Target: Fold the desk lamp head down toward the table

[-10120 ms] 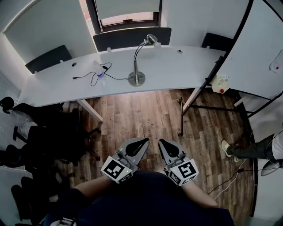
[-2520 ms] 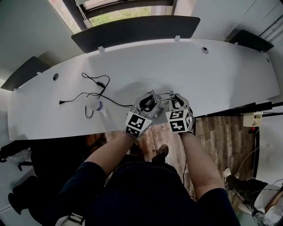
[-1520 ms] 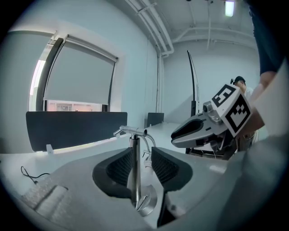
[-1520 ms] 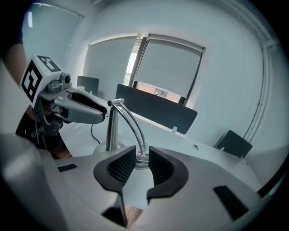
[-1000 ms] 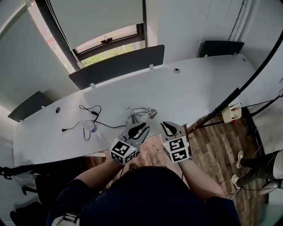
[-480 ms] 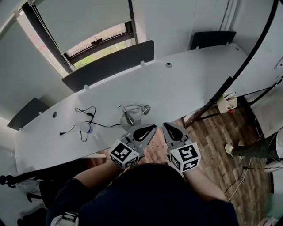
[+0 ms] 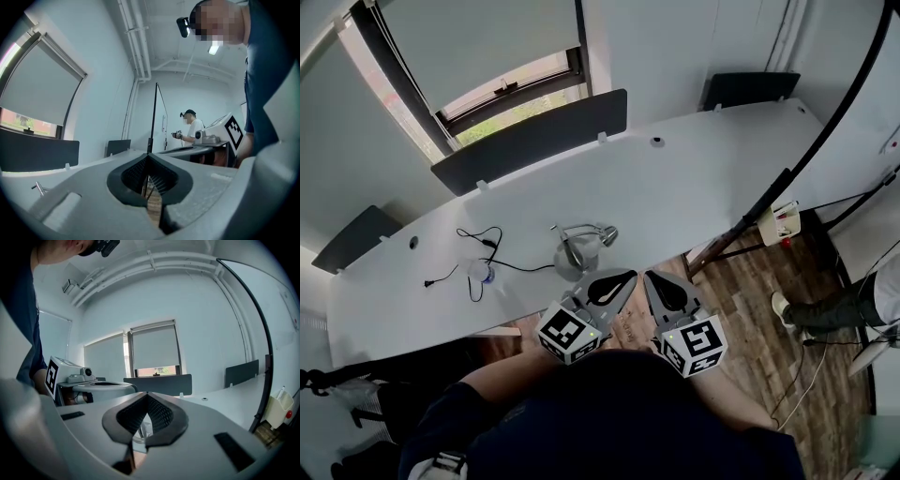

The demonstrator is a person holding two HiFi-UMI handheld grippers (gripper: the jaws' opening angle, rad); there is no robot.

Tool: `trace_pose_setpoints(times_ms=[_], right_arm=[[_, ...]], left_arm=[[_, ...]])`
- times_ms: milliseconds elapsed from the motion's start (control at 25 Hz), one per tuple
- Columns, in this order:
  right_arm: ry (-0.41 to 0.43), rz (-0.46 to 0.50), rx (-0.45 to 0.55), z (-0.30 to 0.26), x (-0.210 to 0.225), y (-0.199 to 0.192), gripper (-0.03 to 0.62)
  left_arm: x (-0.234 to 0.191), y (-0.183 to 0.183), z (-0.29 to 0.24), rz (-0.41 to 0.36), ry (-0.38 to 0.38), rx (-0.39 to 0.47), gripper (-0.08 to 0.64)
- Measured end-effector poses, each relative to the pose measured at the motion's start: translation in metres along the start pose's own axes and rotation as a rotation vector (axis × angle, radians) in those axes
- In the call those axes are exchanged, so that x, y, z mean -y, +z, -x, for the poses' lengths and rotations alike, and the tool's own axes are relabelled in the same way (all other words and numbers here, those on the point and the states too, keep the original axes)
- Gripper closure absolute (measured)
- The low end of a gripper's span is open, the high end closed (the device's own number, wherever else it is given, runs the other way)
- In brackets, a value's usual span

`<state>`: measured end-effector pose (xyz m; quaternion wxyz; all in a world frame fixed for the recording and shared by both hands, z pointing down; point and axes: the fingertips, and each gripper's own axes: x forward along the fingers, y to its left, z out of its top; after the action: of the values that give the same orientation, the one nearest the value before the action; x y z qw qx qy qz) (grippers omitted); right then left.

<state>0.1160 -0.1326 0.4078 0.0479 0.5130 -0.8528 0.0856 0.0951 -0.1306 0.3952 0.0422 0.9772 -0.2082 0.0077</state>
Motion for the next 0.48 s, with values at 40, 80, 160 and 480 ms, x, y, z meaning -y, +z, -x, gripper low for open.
trace_pose_setpoints(times_ms=[40,80,160,480], right_arm=[[0.003,0.002,0.001,-0.0004,-0.0011,0.0005,0.583],[0.006,0.004,0.001,-0.0006,-0.0019,0.0009,0.583],[0.009,0.004,0.001,-0.0007,-0.0032,0.0012,0.583],[0.02,0.006,0.0,-0.0032,-0.0065,0.0026,0.583]], left_arm=[[-0.0003,0.0001,0.0007,0.002,0.002,-0.001,0.554],[-0.0006,0.0003,0.0013,0.003,0.004,-0.001,0.554],[-0.0016,0.0008,0.0027,0.004,0.009,-0.001,0.555],[-0.003,0.0033,0.0064,0.01,0.018,0.002,0.555]])
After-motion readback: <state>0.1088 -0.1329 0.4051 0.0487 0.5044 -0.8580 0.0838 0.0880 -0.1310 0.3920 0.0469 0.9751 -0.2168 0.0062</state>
